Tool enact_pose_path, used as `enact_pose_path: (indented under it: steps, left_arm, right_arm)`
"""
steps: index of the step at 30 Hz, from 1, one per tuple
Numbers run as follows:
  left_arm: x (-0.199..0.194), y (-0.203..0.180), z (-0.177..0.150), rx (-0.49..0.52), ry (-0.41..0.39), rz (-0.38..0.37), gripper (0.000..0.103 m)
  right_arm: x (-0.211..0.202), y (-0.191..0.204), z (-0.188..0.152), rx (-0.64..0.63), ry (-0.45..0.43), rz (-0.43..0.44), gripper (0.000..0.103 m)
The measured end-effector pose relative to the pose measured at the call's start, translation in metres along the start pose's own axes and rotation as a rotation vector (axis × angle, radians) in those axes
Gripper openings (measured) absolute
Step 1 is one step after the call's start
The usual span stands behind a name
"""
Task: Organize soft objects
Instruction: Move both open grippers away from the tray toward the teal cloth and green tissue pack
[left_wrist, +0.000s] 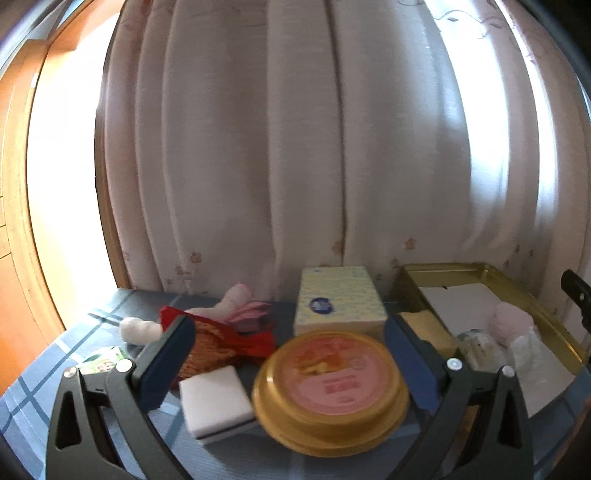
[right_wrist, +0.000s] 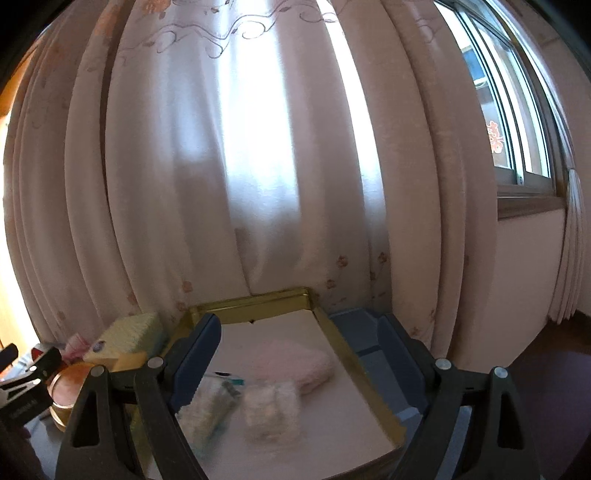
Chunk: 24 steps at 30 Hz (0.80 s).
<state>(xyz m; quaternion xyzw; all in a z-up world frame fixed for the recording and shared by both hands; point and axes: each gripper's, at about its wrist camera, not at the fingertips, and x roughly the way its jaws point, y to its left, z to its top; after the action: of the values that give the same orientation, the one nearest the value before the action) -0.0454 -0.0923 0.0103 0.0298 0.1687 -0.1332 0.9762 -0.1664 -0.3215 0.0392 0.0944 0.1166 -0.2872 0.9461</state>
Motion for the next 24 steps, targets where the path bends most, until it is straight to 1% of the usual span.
enact_pose_path:
  steps: [5,11,17,24]
  left_arm:
    - [0.001,0.017,0.0,-0.011,0.0,0.012,0.103]
    - [0.002,0.036,0.0,-0.014,-0.005,0.034,0.103]
    - [0.004,0.062,0.0,-0.018,-0.011,0.068,0.103]
    - [0.011,0.096,0.001,-0.029,-0.012,0.119,0.103]
  right_arm:
    - [-0.002,0.031,-0.007,-0.011,0.021,0.036,0.088]
    - [-0.001,0.073,-0.014,-0.072,0.058,0.085,0.088]
    - [0.0,0.108,-0.02,-0.102,0.075,0.12,0.088]
    - [0.001,0.142,-0.027,-0.104,0.102,0.16,0.088]
